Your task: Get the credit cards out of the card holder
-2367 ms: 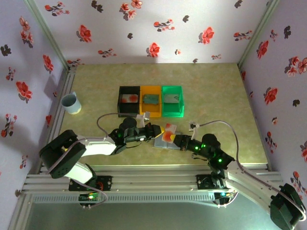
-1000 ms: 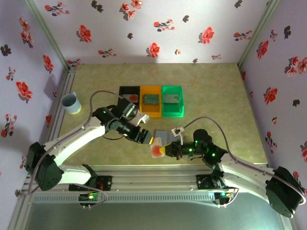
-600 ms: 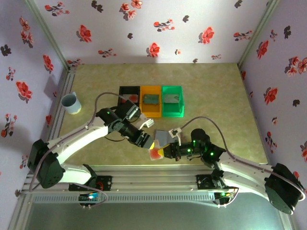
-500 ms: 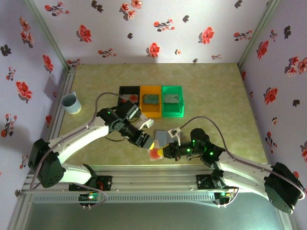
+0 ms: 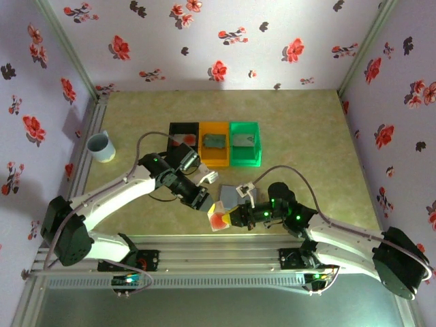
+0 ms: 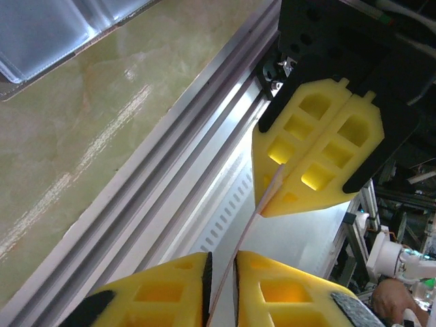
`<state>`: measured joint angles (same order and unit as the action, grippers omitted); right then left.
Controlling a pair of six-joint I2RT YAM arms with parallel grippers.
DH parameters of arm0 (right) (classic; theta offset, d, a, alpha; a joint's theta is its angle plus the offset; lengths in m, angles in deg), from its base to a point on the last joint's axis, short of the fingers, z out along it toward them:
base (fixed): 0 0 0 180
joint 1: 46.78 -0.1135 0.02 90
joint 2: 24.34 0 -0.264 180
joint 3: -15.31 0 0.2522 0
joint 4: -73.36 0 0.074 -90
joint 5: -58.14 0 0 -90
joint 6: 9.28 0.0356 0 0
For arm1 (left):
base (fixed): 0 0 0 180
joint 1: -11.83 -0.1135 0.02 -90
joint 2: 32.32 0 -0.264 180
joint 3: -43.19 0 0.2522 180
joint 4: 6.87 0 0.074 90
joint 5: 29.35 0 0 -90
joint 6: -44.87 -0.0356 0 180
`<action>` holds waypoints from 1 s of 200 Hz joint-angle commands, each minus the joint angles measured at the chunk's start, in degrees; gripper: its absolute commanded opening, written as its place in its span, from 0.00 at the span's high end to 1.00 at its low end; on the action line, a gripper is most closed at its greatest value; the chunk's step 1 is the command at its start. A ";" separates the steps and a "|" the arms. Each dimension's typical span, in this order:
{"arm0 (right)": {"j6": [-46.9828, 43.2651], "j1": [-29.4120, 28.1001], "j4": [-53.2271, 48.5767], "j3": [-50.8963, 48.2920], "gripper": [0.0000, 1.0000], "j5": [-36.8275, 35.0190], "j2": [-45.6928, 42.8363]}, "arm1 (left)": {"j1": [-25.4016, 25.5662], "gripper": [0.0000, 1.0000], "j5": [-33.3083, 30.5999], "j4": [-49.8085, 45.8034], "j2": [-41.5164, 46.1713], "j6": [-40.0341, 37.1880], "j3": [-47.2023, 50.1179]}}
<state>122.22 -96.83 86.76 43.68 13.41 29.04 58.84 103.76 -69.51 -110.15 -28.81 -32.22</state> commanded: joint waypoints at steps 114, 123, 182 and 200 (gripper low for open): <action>-6.86 -0.48 -12.48 1.83 0.50 -12.08 -11.46 | 0.55 1.00 0.18 3.84 5.40 1.27 3.41; -7.09 -0.35 -14.18 1.82 0.44 -13.74 -13.16 | 0.46 1.00 -0.73 4.54 6.04 2.08 3.75; -3.63 0.21 -15.21 -2.02 0.19 -24.36 -24.55 | -0.72 1.00 -9.74 14.97 14.36 14.70 7.61; -1.70 0.22 -13.20 -3.94 0.14 -26.49 -28.83 | -0.85 1.00 -13.13 20.61 18.32 20.22 10.37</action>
<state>117.91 -96.91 71.33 42.35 -7.04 4.13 58.42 96.22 -57.90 -96.70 -18.01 -24.96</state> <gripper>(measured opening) 0.831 0.030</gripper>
